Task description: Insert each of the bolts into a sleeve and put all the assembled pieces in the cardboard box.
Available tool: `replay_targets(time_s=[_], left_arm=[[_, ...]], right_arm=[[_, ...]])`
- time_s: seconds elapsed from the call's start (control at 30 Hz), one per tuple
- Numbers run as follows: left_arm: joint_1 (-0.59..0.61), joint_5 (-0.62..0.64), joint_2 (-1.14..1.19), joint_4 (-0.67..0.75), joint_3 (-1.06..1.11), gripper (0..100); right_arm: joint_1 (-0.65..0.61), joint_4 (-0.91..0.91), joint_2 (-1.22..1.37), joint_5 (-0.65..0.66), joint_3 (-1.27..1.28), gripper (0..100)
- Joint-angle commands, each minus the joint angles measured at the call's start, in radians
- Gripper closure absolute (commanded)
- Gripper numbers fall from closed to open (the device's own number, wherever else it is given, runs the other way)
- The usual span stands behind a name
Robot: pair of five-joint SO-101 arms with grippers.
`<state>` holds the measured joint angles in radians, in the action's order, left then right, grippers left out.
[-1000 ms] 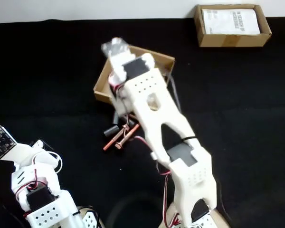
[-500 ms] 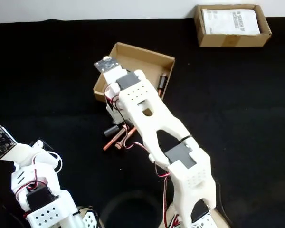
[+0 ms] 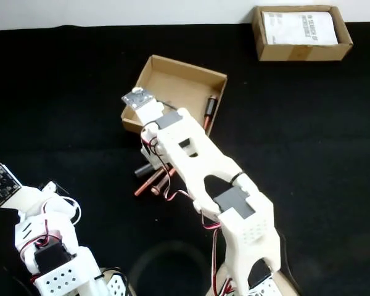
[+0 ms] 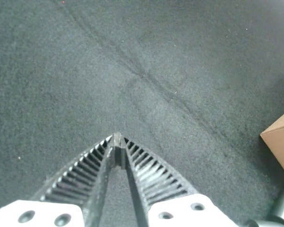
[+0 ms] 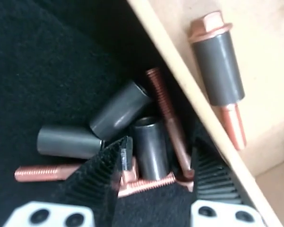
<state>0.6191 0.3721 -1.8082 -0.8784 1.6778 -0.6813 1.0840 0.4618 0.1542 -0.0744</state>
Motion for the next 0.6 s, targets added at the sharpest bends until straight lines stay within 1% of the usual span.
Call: replay_targets(time_s=[0.0,0.17,0.23,0.43,0.57], left_arm=[[0.007,0.003,-0.007,0.015,0.018,98],[0.007,0.003,-0.008,0.015,0.018,98],[0.007,0.003,-0.008,0.017,0.018,98],[0.007,0.002,-0.008,0.017,0.018,98],[0.007,0.002,-0.008,0.017,0.018,98]], right_arm=[[0.004,-0.013,0.048,0.011,-0.042,88.2],[0.004,-0.012,0.140,0.009,-0.131,94.2],[0.004,-0.012,0.159,0.009,-0.156,99.1],[0.010,-0.008,0.163,0.009,-0.228,99.1],[0.024,0.096,0.162,0.009,-0.331,99.1]])
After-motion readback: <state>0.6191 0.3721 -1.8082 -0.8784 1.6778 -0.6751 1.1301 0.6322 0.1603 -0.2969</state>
